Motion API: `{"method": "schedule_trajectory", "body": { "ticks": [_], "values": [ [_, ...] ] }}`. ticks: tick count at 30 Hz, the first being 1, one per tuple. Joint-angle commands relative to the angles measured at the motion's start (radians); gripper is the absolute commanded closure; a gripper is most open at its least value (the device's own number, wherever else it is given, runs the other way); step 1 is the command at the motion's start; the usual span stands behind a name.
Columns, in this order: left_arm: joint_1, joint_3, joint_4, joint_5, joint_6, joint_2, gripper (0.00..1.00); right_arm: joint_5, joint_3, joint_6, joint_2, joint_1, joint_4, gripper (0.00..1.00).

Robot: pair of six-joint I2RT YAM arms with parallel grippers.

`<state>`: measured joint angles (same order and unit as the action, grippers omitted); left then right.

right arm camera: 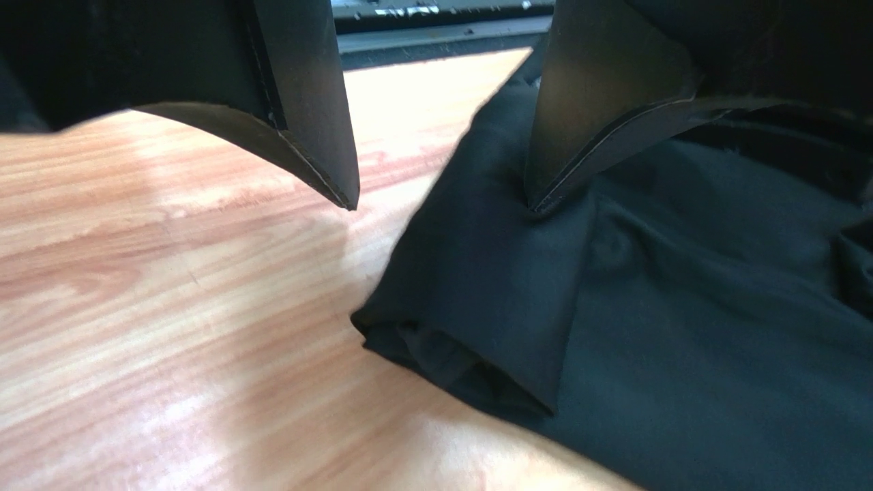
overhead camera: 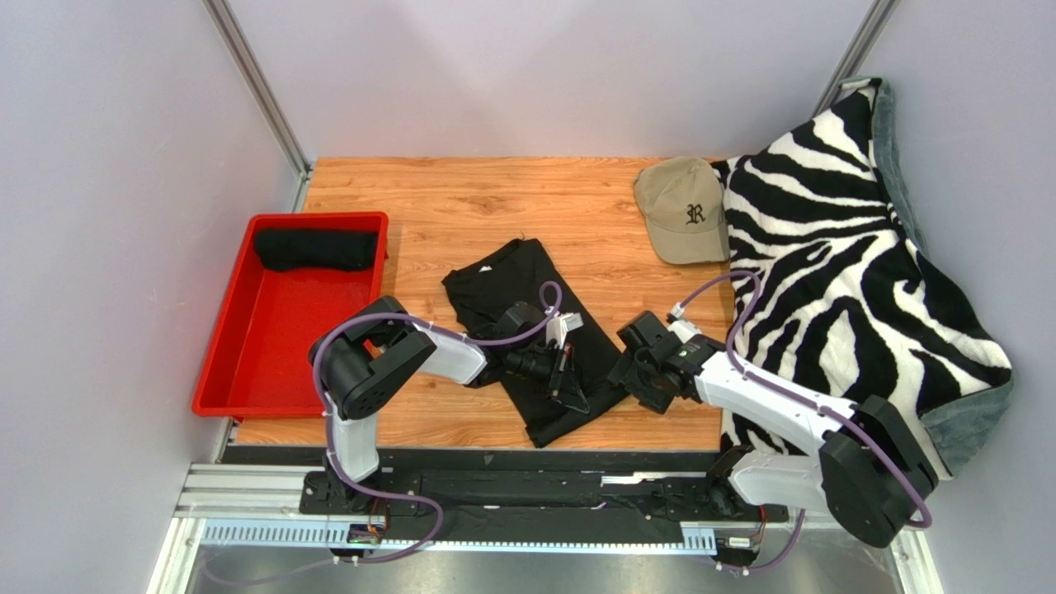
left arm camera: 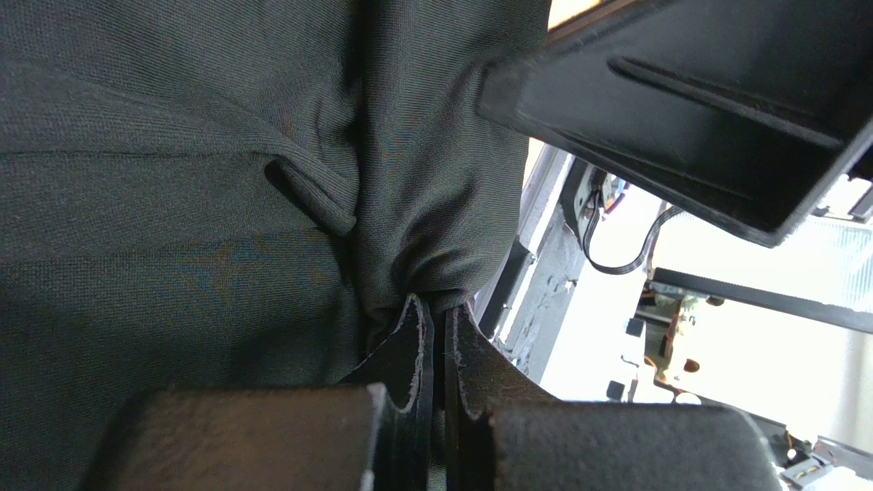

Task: Roll the t-shirts
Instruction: Roll the T-shirt to the center of the board.

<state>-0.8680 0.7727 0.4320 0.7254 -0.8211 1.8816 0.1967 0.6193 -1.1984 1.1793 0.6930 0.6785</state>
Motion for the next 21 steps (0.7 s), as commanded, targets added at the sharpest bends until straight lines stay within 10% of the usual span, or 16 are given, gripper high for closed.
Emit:
{"method": "schedule_trajectory", "body": {
  "ticks": [1, 21],
  "values": [
    [0.003, -0.009, 0.008, 0.023, 0.008, 0.014, 1.00, 0.067, 0.053, -0.038, 0.049, 0.002, -0.060, 0.36],
    [0.003, -0.012, -0.009, 0.022, 0.022, 0.008, 1.00, 0.107, 0.079, -0.032, 0.141, -0.012, -0.074, 0.32]
  ]
}}
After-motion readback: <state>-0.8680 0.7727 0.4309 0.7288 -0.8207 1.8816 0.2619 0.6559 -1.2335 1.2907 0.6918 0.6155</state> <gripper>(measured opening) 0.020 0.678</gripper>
